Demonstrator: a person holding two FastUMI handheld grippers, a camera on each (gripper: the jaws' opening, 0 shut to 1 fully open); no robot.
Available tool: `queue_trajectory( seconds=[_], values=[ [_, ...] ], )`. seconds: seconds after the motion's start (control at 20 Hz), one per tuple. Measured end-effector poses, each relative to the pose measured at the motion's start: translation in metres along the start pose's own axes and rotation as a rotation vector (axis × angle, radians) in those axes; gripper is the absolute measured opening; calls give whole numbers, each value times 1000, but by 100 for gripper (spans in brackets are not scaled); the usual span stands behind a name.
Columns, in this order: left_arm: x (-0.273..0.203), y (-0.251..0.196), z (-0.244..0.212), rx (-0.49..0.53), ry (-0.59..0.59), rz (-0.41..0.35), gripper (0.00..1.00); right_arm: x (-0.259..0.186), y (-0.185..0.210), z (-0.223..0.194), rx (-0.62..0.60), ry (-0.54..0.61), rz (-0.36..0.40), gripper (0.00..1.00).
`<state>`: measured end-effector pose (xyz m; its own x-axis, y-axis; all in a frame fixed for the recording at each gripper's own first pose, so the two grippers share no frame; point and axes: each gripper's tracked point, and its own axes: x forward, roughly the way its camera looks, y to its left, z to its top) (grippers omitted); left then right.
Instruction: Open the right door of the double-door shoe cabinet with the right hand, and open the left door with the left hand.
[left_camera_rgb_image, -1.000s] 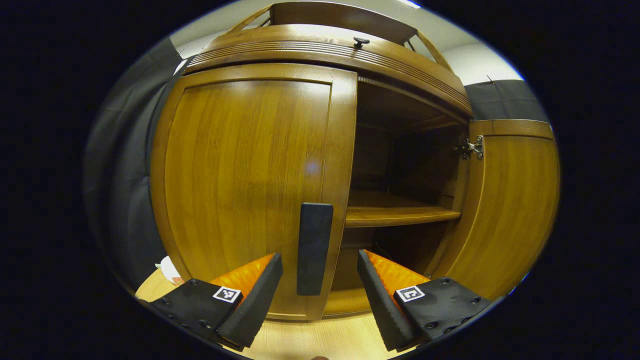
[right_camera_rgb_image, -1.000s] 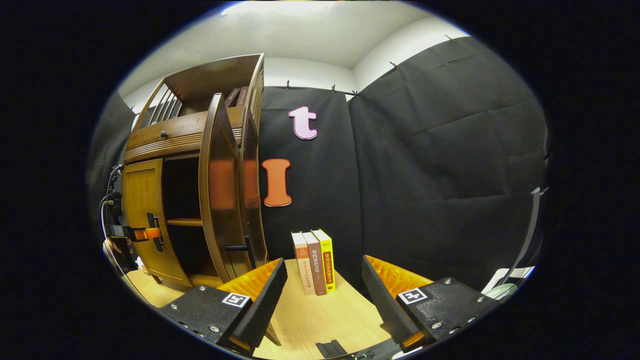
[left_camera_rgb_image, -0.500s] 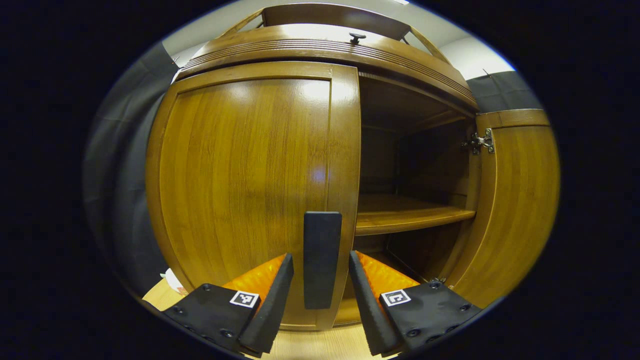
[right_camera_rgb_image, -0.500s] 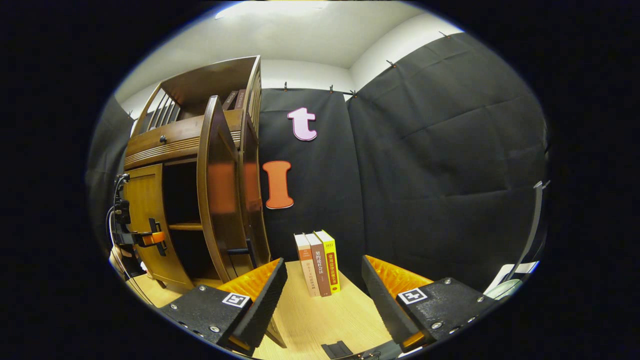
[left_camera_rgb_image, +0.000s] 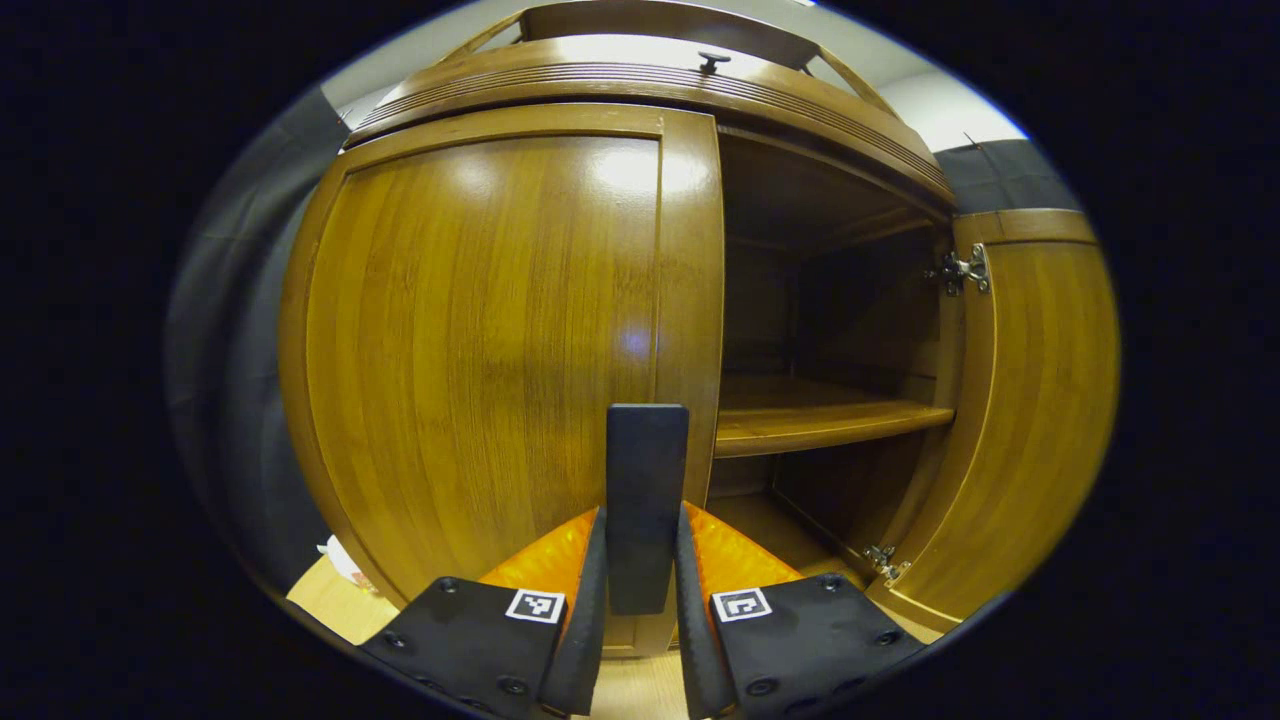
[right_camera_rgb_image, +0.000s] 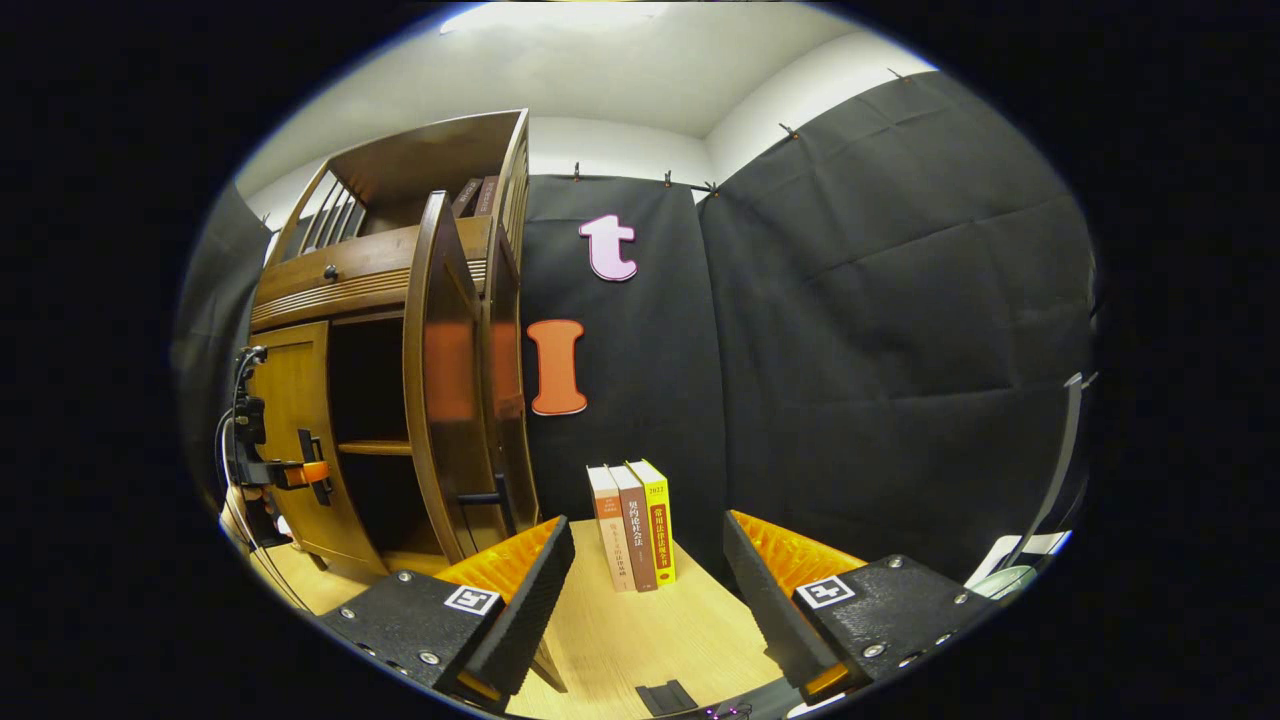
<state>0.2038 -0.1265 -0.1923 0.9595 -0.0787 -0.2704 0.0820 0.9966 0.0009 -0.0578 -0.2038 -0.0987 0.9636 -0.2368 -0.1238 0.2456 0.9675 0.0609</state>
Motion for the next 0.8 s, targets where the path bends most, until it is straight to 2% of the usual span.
queue_trajectory(
  seconds=[0.35, 0.8],
  values=[
    [-17, 0, -2, -11, -5, -21, 31, -9, 16, 5, -12, -5, 23, 92],
    [-80, 8, -4, -48, -10, -112, 31, -28, 50, 24, -34, -33, 62, 92]
  ],
)
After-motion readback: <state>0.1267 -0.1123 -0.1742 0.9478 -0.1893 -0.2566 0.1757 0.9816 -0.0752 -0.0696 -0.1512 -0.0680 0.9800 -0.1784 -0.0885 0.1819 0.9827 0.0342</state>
